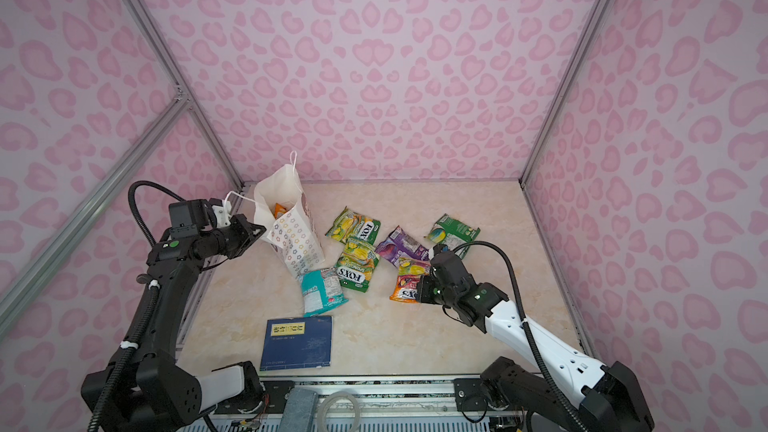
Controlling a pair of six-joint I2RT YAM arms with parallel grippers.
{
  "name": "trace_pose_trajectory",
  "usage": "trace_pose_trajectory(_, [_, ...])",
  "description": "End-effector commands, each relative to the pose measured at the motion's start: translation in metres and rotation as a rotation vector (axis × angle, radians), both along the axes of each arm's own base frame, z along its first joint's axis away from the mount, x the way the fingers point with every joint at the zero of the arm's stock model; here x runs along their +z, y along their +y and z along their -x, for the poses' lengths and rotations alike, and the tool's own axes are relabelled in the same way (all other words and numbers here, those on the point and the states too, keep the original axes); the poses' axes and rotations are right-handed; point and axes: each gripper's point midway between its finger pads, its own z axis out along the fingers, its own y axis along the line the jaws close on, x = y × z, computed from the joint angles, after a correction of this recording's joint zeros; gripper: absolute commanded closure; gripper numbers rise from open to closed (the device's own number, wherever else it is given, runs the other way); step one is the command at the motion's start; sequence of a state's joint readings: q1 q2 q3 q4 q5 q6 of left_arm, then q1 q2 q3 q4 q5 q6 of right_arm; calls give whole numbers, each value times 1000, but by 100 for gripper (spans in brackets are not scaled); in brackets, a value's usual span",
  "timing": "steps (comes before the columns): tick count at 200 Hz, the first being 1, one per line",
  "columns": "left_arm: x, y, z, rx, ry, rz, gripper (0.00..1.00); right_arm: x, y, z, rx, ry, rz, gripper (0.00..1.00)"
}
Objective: Place the snacks into the paper bag
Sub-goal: 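Grasp the pink-yellow Fox's Lemon & Blackcurrant bag with the right gripper, then lift the Lemon & Blackcurrant bag and carry it over the paper bag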
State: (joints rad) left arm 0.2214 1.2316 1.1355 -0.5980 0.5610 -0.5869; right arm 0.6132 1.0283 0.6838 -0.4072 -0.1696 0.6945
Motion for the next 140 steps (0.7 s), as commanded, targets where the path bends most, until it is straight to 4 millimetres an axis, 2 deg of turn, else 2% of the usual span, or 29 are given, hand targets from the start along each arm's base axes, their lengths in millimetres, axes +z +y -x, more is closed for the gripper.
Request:
trace_pose_trajectory(1, [4,-2,1,-8,-15,7,93,21,-3,-9,4,-66,37,100])
trace_pose_trajectory(68, [8,-4,2,-13,-25,11,93,132,10,-40,12,-299,12,100])
trace_pose_trajectory(110, [10,-3,3,-11,-33,7,93,191,32,-56,49,-425,-6,100])
trace_pose_trajectory(140, [9,-3,3,-9,-33,10,93,235,57,-62,84,-544,-34,100])
